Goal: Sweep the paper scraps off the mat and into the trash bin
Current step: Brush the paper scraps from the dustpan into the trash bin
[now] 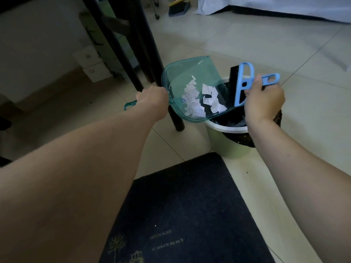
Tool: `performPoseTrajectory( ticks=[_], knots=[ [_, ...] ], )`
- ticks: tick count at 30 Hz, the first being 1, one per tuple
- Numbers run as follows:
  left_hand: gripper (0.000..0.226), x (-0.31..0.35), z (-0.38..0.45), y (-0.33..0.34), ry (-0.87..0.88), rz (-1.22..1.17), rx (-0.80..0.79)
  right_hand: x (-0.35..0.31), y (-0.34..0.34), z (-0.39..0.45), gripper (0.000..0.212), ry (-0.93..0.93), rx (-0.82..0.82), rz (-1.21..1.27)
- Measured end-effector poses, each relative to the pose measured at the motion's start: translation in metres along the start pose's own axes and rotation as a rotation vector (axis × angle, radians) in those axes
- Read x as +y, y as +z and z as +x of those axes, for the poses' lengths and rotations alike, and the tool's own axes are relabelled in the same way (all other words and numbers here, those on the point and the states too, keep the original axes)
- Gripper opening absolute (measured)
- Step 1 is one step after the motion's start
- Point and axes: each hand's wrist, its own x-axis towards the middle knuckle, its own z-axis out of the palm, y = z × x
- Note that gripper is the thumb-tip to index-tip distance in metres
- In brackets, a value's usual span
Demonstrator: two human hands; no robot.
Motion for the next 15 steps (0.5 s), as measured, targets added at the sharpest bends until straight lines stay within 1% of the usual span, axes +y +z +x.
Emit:
performPoseTrajectory(
  ticks=[2,3,5,6,7,9,11,13,15],
  knots=[
    [0.019,0.003,-0.001,0.001,0.005,0.002,0.012,-0.007,0.003,-0.008,0.028,-0.008,-0.041,0.117],
    [0.02,0.004,-0.001,0.002,0.012,0.0,0.016,-0.012,0.006,-0.014,0.026,-0.011,-0.094,0.178],
    [0.02,0.007,-0.001,0.002,0.031,-0.007,0.022,-0.02,0.016,-0.027,0.023,0.027,-0.25,0.263],
    [0.02,0.008,-0.001,0.002,0.042,-0.008,0.025,-0.023,0.021,-0.033,0.022,0.051,-0.342,0.271],
    [0.019,0.008,-0.001,0.001,0.054,-0.004,0.027,-0.023,0.027,-0.038,0.022,0.059,-0.427,0.226],
    [0.016,0.008,0.0,0.0,0.074,0.009,0.032,-0.019,0.034,-0.044,0.03,0.035,-0.53,0.079],
    [0.015,0.008,0.0,0.0,0.081,0.014,0.043,-0.012,0.034,-0.041,0.034,0.036,-0.495,0.009],
    [0.015,0.006,0.001,0.001,0.075,0.01,0.056,-0.007,0.03,-0.032,0.033,0.048,-0.385,-0.03],
    [0.014,0.005,0.002,0.003,0.071,-0.006,0.068,-0.004,0.023,-0.021,0.038,0.055,-0.276,-0.094]
  ],
)
